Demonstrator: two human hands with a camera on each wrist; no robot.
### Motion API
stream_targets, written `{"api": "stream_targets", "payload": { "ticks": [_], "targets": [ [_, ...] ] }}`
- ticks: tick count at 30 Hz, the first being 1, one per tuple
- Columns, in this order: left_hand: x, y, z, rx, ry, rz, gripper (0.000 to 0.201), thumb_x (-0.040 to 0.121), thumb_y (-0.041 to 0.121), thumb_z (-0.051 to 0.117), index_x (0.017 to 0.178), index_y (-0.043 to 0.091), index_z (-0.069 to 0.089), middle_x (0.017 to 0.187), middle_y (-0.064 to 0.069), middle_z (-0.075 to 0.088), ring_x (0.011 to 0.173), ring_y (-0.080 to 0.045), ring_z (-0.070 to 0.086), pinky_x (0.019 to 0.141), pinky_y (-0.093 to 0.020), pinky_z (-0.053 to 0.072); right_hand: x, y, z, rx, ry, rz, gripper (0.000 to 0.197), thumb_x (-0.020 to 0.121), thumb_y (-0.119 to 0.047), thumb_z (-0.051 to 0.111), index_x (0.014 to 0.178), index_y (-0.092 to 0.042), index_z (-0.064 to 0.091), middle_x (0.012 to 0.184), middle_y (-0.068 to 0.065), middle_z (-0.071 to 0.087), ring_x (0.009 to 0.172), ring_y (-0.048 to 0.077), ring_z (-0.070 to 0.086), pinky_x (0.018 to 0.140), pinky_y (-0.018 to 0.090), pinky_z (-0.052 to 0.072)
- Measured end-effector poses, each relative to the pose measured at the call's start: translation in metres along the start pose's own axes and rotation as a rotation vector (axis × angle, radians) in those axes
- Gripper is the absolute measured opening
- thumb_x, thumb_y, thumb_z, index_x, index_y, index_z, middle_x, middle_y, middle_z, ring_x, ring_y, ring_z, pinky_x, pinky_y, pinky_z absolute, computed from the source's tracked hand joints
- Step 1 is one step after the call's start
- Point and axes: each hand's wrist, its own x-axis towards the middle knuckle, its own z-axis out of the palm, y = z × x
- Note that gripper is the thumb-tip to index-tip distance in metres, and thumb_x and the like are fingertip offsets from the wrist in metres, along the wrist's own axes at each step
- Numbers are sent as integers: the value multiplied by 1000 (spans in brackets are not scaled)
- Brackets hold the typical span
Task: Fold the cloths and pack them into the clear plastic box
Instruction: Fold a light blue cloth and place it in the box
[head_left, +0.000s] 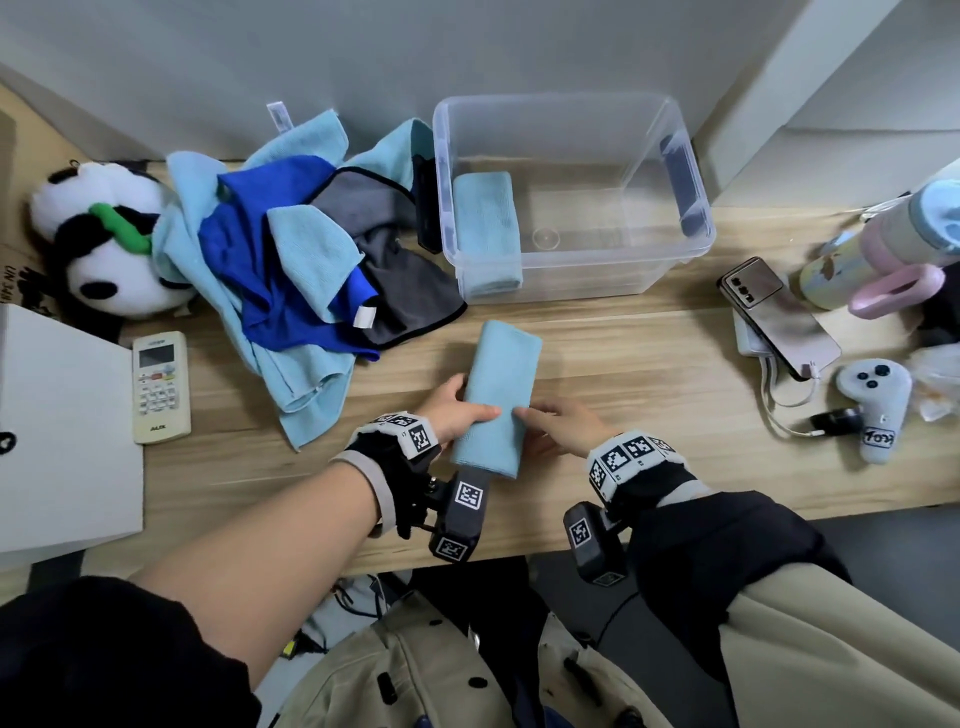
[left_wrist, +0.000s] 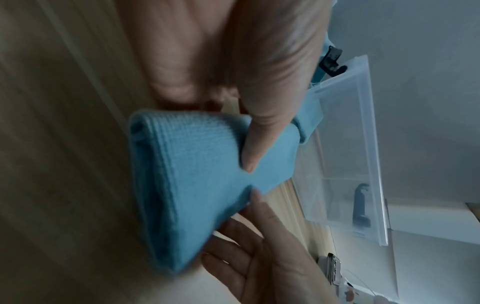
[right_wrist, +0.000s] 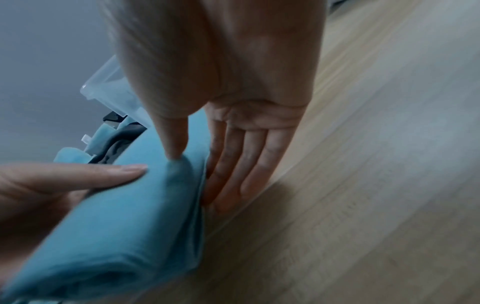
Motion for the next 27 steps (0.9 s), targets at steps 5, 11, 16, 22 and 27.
{"api": "stream_targets", "payload": {
  "ticks": [5, 11, 16, 22, 27],
  "targets": [
    [-19, 16, -16, -18, -152, 97, 48, 89, -1, 55, 134, 6, 38, 130, -15, 54, 106, -23, 56, 97, -38, 46, -1, -18, -6, 254, 81, 21, 36, 89, -47, 53, 104, -14, 59, 93, 6, 66, 80, 19, 65, 79, 34, 55],
    [-32, 41, -28, -37, -281, 199, 55, 85, 8, 64, 134, 13, 40, 132, -10, 55, 110, -21, 58, 96, -35, 49, -4, -44, -12, 583, 99, -101, 41, 90, -18, 58, 128, -5, 51, 108, 9, 64, 85, 18, 64, 68, 24, 56],
    [-36, 63, -22, 64, -417, 168, 66, 74, 1, 73, 132, 9, 43, 128, -10, 59, 111, -22, 60, 96, -39, 50, -5, -72, -33, 545, 348, -270, 53, 81, -11, 69, 130, -9, 48, 122, 15, 62, 103, 22, 63, 71, 26, 55],
    [-36, 118, -6, 165, -319, 404, 56, 78, 1, 69, 128, 7, 44, 124, -10, 59, 99, -14, 60, 79, -17, 53, -14, -115, -70, 546, 316, -369, 63, 74, -34, 73, 128, -9, 52, 114, 6, 67, 103, 19, 65, 87, 34, 52],
    [-26, 161, 0, 132, -277, 468, 77, 79, -3, 66, 141, 12, 23, 133, -8, 51, 118, -20, 53, 97, -32, 49, -6, -150, -112, 473, 33, -252, 30, 91, -21, 56, 119, -9, 56, 107, 5, 66, 96, 21, 64, 81, 32, 54]
  ]
}}
